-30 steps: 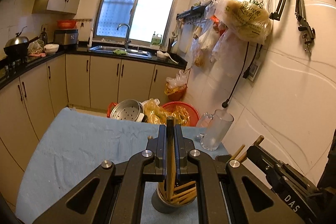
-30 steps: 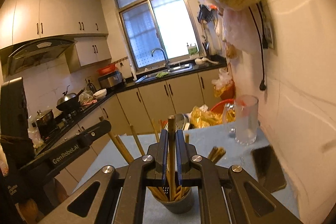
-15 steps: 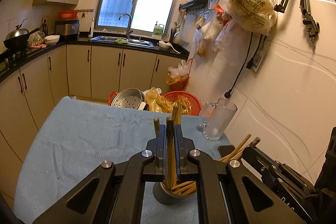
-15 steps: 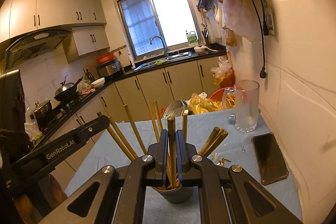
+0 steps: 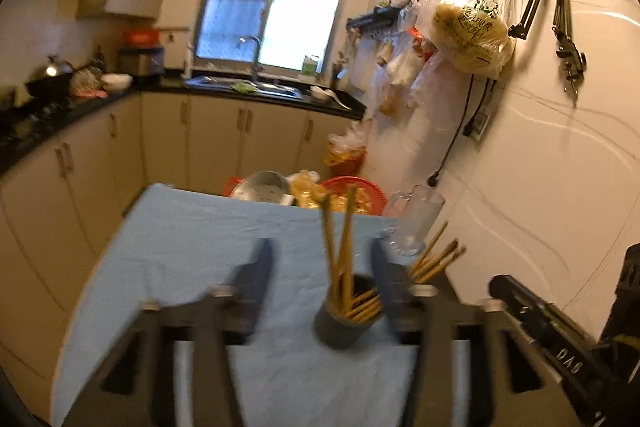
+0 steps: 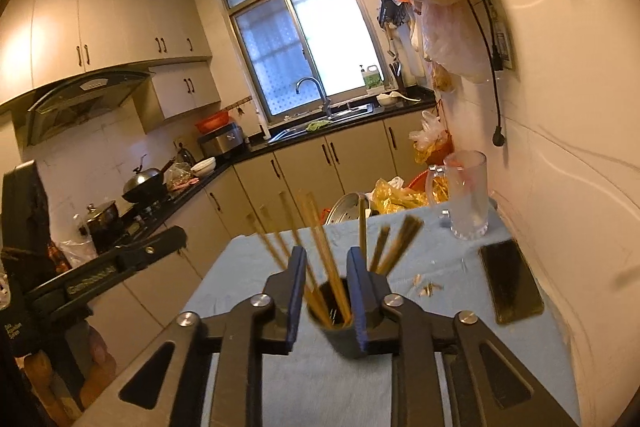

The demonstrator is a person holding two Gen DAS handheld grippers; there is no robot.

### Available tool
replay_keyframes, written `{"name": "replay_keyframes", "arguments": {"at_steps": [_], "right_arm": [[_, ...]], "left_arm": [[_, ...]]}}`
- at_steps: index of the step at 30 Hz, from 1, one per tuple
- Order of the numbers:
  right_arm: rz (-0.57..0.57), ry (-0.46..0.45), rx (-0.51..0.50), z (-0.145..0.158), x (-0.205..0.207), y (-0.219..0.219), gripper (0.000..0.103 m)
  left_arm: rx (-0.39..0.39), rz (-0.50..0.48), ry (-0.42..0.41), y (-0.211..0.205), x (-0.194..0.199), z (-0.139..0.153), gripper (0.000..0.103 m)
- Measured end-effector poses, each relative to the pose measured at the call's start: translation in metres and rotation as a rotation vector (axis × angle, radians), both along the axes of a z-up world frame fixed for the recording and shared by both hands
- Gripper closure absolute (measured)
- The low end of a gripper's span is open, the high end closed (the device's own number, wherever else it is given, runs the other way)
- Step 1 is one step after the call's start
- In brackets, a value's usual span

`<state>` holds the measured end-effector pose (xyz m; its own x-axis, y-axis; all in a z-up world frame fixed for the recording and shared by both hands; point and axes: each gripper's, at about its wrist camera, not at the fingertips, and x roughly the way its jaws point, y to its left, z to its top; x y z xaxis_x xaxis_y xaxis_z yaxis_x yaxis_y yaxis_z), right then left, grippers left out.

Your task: Organize utensils

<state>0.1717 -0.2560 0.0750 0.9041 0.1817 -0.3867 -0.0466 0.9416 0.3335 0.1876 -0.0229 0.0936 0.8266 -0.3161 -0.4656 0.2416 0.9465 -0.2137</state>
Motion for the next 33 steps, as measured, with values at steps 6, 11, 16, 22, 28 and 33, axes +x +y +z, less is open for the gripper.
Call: {"name": "replay_keyframes", "arguments": {"at_steps": [6,11,16,22,28,33], "right_arm": [[0.044,0.048,-0.034,-0.015,-0.069,0.012,0.046],[0.000,0.067,-0.136,-0.014,-0.129,0.017,0.042],[-0.046,0.027,-0.152,-0.005,-0.183,0.017,0.036],[-0.025,0.001,-0.142,0.004,-0.219,0.023,0.035],[-0.009,-0.035,-0.153,0.013,-0.235,0.030,0.034],[-0.005,-0.050,-0.157,0.018,-0.243,0.034,0.034]], "left_arm": [[0.124,0.078,0.057,0.016,-0.077,-0.021,0.031],[0.222,0.135,0.042,0.024,-0.129,-0.019,0.024],[0.236,0.168,-0.002,0.026,-0.172,-0.011,0.019],[0.254,0.178,-0.031,0.022,-0.202,-0.002,0.019],[0.272,0.175,-0.051,0.015,-0.220,0.006,0.018],[0.278,0.179,-0.065,0.016,-0.229,0.012,0.017]]}}
